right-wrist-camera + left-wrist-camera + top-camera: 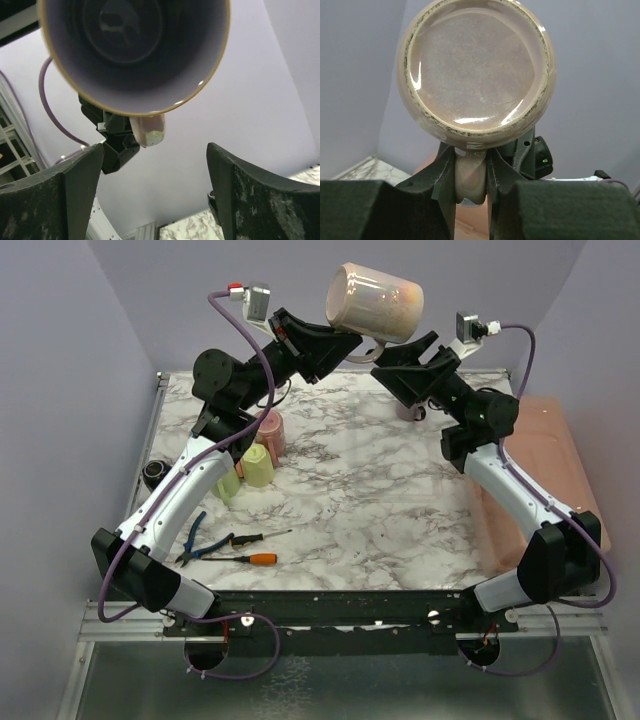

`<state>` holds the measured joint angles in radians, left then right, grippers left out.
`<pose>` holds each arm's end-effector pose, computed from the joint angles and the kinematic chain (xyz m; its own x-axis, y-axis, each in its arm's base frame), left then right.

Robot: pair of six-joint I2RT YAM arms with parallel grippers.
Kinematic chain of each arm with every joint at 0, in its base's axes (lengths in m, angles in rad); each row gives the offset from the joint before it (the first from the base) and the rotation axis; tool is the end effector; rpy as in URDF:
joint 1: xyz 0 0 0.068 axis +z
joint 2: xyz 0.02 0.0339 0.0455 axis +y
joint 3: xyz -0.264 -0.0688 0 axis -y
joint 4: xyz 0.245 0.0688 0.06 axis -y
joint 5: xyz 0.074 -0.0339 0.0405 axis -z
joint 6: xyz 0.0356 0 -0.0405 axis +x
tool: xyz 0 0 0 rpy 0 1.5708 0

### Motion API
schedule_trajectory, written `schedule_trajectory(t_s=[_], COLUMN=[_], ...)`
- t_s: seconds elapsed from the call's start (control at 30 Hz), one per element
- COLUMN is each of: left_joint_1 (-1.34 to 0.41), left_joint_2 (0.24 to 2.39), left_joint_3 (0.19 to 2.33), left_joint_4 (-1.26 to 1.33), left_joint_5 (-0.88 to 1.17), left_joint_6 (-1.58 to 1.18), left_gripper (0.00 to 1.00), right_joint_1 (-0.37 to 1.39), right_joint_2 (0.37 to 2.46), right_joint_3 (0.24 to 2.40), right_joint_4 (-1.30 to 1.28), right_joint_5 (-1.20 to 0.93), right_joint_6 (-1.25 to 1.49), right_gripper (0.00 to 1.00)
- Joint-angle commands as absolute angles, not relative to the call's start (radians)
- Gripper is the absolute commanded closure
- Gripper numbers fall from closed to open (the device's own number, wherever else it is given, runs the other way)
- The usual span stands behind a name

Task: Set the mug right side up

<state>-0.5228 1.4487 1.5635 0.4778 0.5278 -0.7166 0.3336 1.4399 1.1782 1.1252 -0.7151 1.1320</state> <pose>0.2607 -0.1709 0.5217 -0.1562 -0.5649 -0.8102 0.9160 0.2240 -0.3327 0.2789 0.1214 0.4465 -0.2831 0.6253 -0.7273 -0.9262 0.0185 0.3765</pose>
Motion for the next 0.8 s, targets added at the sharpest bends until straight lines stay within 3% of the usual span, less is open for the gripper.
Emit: schedule_trajectory(t_s=[0.0, 0.2, 0.6, 0.7, 0.77], left_joint_1=[-0.518, -0.518, -0.518, -0.519, -0.519], left_joint_2=[1.425, 1.427, 1.427, 1.425, 1.425], left_joint_3=[1.606, 1.586, 1.551, 1.544, 1.539], left_joint_4=[0.706, 0.722, 0.732, 0.732, 0.732], left_joint_5=[0.565, 0.577, 0.59, 0.598, 0.602], left_joint_6=[-0.815, -0.822, -0.819, -0.808, -0.805], left_gripper=[1.0, 1.0, 1.0, 1.0, 1.0], right_joint_1=[0.356, 0.39, 0.415, 0.416, 0.416], right_joint_2=[1.484, 1.501, 1.529, 1.534, 1.535], right_joint_3=[1.259, 1.323, 1.365, 1.374, 1.381], right_joint_4=[1.224, 1.159, 1.142, 1.144, 1.131], right_joint_5=[-0.684, -0.646, -0.598, -0.581, -0.57], right_joint_6=[1.201, 1.169, 1.192, 1.2, 1.198], right_gripper=[0.14, 0.19, 0.48, 0.63, 0.82])
